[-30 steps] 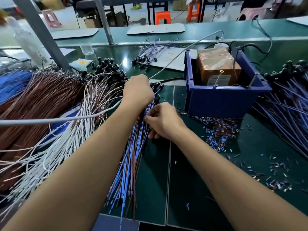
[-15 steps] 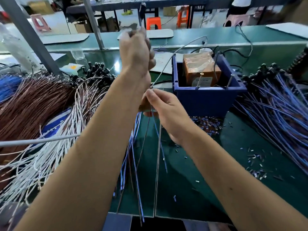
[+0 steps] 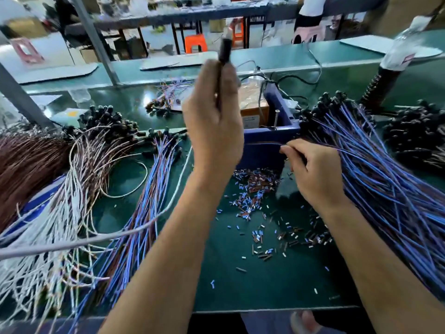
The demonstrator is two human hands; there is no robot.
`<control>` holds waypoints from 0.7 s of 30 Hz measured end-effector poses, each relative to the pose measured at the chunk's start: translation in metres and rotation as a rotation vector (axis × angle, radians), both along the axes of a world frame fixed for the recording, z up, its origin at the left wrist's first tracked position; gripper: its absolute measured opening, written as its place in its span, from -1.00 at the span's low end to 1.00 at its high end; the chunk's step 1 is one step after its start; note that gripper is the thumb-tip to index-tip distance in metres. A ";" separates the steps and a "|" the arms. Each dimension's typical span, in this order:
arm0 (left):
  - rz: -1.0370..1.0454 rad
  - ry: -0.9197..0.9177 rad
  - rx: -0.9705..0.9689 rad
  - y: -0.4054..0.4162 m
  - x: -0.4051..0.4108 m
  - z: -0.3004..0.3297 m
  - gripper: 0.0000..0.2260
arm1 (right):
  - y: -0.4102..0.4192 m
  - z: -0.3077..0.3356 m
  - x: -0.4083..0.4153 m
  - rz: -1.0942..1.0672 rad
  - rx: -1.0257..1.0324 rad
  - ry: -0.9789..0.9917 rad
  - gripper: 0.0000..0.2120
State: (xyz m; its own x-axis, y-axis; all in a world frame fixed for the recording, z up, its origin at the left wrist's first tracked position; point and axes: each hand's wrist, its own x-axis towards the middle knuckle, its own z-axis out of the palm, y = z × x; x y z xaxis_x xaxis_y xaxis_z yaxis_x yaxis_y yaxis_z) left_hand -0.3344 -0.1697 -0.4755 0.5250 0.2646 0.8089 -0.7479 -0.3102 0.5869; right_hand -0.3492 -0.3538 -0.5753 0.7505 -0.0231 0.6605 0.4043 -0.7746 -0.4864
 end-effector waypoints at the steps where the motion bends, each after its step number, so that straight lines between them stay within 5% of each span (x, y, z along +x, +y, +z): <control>1: -0.005 0.050 0.131 -0.007 -0.005 -0.015 -0.79 | 0.001 -0.003 0.000 0.015 -0.001 -0.023 -0.80; 4: 0.012 0.153 0.502 -0.034 -0.023 -0.060 -0.79 | 0.007 -0.005 -0.003 0.105 0.025 -0.076 -0.86; 9: 0.005 0.238 0.692 -0.022 -0.008 -0.085 -0.71 | 0.005 -0.004 -0.007 0.115 0.128 -0.058 -0.84; 21: -0.077 0.292 0.531 -0.002 0.000 -0.102 -0.67 | 0.002 -0.009 0.001 0.319 0.617 0.212 -0.83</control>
